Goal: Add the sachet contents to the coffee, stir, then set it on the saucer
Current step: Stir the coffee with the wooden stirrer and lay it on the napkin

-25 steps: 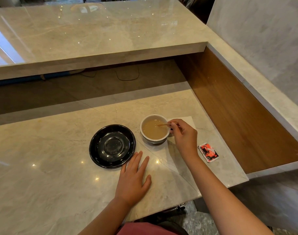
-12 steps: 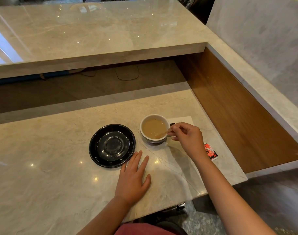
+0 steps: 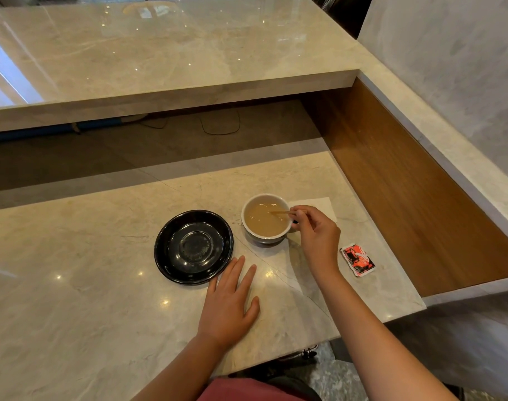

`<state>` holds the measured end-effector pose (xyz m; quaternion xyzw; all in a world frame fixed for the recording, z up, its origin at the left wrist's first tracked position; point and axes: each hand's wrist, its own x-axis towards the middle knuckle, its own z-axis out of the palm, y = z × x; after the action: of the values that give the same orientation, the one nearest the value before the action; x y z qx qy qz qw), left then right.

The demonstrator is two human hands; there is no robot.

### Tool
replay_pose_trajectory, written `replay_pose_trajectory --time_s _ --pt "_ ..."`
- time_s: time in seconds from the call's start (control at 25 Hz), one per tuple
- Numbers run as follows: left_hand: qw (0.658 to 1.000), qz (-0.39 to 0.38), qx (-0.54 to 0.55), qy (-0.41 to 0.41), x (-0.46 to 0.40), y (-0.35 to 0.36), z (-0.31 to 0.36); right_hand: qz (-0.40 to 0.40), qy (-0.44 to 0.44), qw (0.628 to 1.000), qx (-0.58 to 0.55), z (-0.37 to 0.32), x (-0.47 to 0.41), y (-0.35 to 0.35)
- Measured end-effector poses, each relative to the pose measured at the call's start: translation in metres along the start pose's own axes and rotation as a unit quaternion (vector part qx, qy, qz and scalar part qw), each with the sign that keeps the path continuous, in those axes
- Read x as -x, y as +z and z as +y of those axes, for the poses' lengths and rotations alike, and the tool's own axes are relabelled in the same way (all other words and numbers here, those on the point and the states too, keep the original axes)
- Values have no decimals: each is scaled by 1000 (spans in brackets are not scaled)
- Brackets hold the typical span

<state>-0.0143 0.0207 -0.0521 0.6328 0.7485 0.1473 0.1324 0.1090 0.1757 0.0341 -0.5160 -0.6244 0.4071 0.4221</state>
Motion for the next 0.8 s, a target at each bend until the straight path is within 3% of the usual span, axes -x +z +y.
replay_pose_trajectory --time_s 0.24,0.4,0.6,0.8 --pt "1000 0 -1 -1 1 1 -1 -69 -114 979 157 -14 -8 -16" --pt "1000 2 -3 -1 0 1 -1 -91 -108 974 177 -22 -12 -22" --pt "1000 6 1 2 0 1 -1 -107 11 993 44 -16 -9 -19" --pt "1000 7 2 0 0 0 0 -66 78 990 -93 -9 2 0"
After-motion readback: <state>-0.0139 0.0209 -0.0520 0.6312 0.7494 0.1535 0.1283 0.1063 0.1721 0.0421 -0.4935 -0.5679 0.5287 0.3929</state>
